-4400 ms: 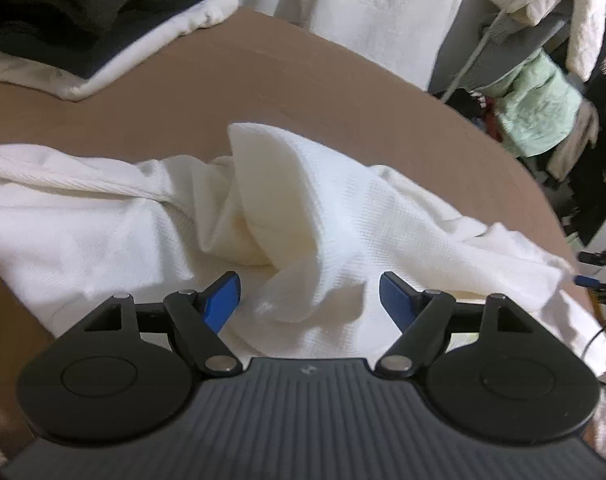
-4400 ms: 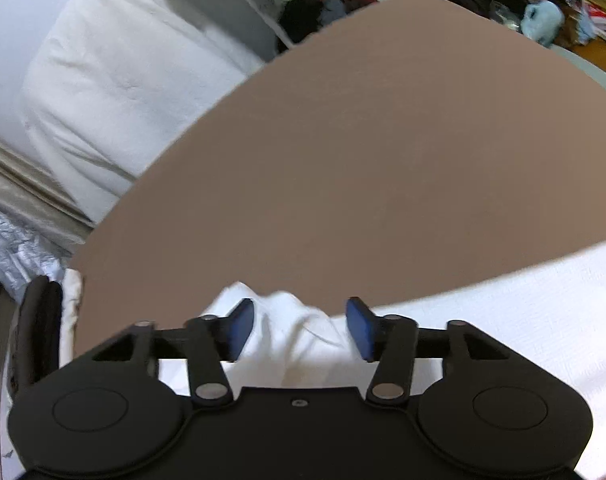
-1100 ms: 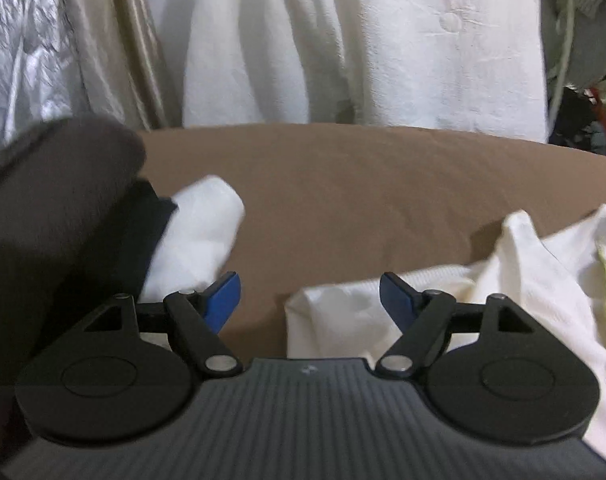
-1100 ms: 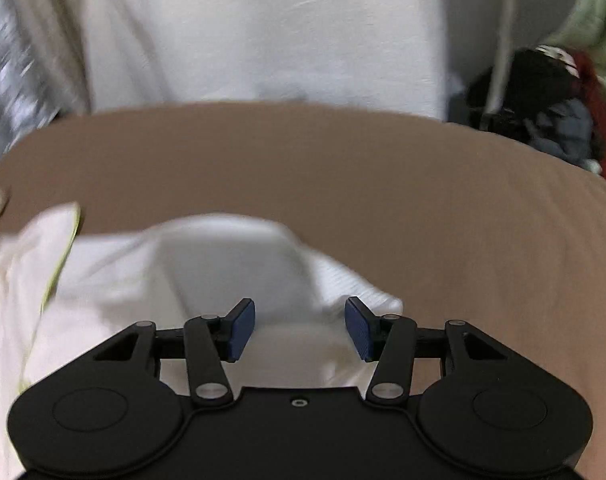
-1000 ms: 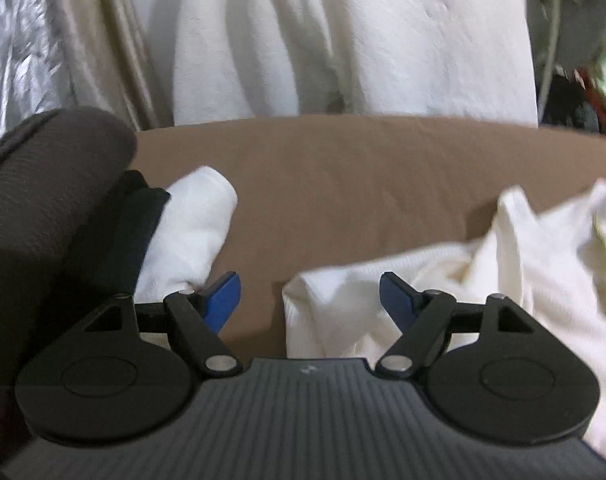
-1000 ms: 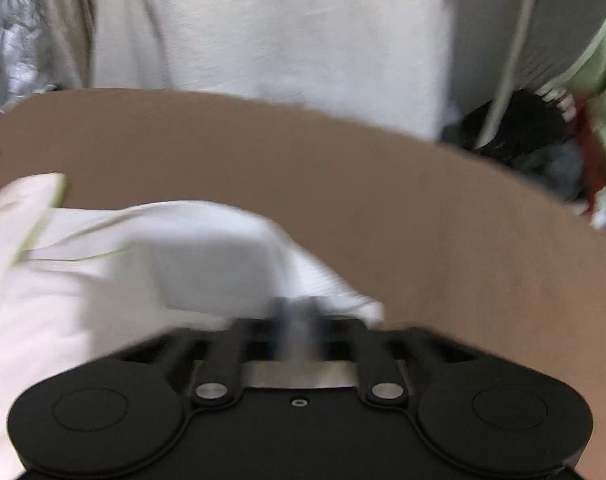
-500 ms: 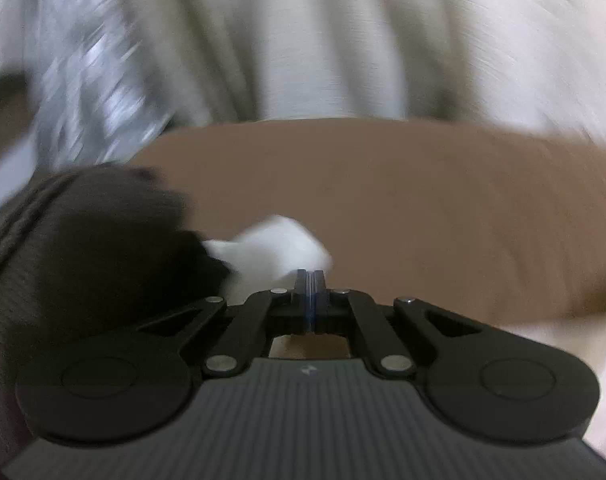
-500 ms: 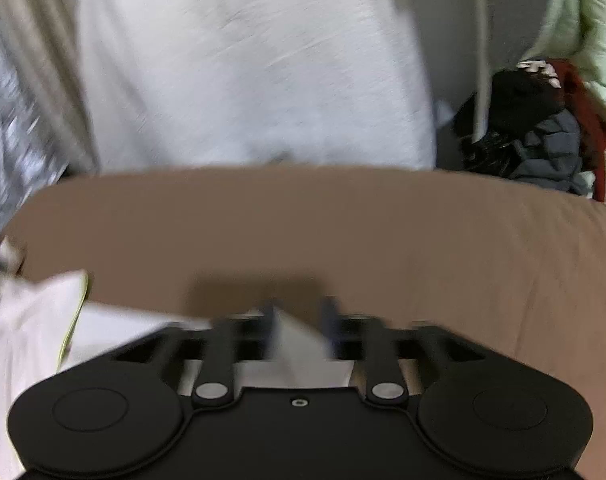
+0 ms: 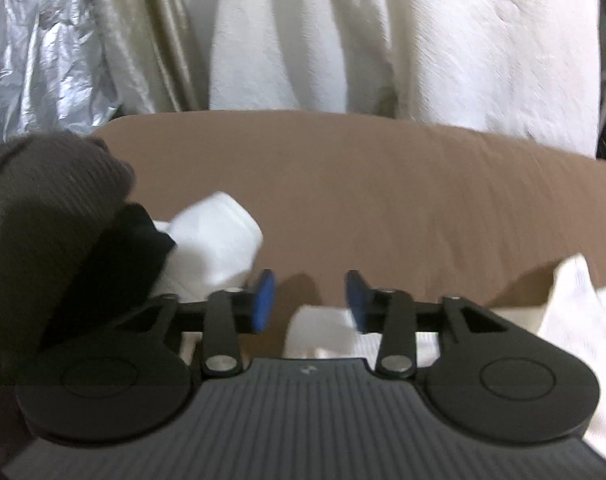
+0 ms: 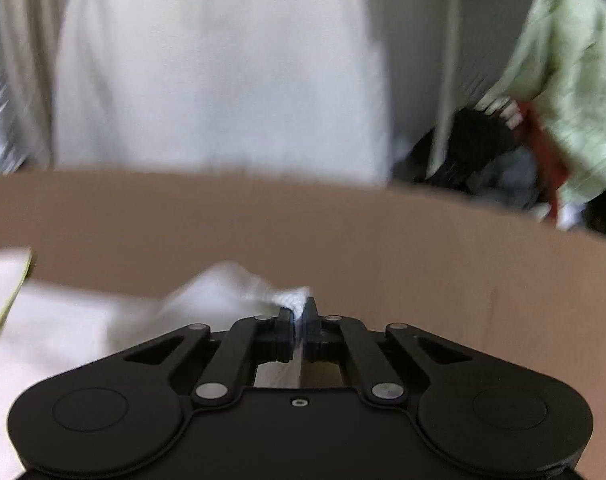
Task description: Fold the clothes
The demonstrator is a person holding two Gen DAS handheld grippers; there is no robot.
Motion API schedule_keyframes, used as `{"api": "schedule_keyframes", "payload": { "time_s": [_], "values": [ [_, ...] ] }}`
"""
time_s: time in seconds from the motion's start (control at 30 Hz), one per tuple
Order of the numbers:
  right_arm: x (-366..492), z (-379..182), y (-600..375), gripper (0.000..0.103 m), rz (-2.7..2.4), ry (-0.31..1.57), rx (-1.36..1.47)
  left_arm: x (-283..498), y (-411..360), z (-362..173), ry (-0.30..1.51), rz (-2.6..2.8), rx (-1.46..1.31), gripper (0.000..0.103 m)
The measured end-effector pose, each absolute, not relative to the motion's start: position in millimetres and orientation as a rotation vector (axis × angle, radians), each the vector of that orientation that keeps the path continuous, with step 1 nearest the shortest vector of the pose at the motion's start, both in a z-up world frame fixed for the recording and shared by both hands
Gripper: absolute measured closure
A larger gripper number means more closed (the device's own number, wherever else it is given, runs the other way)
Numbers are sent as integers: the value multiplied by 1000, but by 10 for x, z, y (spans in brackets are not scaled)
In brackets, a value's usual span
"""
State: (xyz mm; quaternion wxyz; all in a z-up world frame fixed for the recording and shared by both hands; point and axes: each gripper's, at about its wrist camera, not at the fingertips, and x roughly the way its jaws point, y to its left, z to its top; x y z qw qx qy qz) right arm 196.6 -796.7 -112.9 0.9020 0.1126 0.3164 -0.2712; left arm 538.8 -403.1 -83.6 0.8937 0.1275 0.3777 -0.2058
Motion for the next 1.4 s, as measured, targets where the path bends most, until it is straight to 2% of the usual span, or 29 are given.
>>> {"api": "schedule_keyframes", "payload": {
  "time_s": [0.1,0.17,0.23,0.3,0.33,0.37,0.4,0.43,0.57,0.63,0.67,0.7,0.83,0.9,0.97,1.0,1.03,1.17,1.23,1.33,1.37,1.4],
  "values": [
    [2099,-1069,-8146,101,-611,671,272,5354,-4034,-949,839,-427,257,53],
    [2160,-1071,-8207,101,-623,682,292,5373,-4027,-1024,883,-444,228,45],
    [2123,-1093,-8262,98,-628,669,388,5351,-3985,-1083,926,-448,186,31],
    [2016,-1107,-8313,84,-629,632,529,5292,-3917,-1134,914,-465,137,31],
    [1902,-1125,-8343,83,-612,575,639,5259,-3901,-1159,895,-480,129,33],
    [1812,-1126,-8316,77,-575,515,712,5222,-3948,-1179,872,-492,170,38],
    [1724,-1124,-8284,65,-536,454,780,5186,-3994,-1199,849,-504,210,75],
    [1679,-1067,-8160,61,-492,423,779,5149,-4041,-1219,826,-515,251,97],
    [1438,-817,-7488,53,-374,402,723,5098,-4332,-1109,714,-474,400,97],
    [1243,-745,-7096,49,-332,419,709,5229,-4439,-1017,735,-433,406,97],
    [1135,-764,-6956,42,-323,436,709,5297,-4462,-965,739,-398,396,97],
    [1041,-835,-6819,40,-324,470,698,5363,-4477,-908,741,-363,382,93],
    [708,-1193,-6356,40,-379,585,650,5457,-4336,-594,723,-309,213,91],
    [780,-1345,-6314,41,-348,689,660,5370,-4235,-463,727,-349,128,87],
    [791,-1290,-6273,41,-361,683,638,5215,-4158,-382,741,-433,108,74],
    [794,-1258,-6253,41,-369,677,627,5141,-4143,-364,750,-478,109,61],
    [774,-1226,-6247,41,-367,675,636,5035,-4119,-373,763,-522,125,55],
    [631,-1145,-6220,41,-384,677,682,4605,-4136,-504,756,-629,254,52],
    [512,-1183,-6186,41,-401,696,683,4481,-4252,-581,721,-633,340,45],
    [382,-1190,-6198,41,-446,668,649,4442,-4495,-692,702,-617,384,41],
    [372,-1192,-6237,41,-459,651,633,4497,-4570,-758,707,-620,385,41],
    [365,-1194,-6277,41,-471,634,616,4540,-4665,-859,726,-620,404,52]
  ]
}}
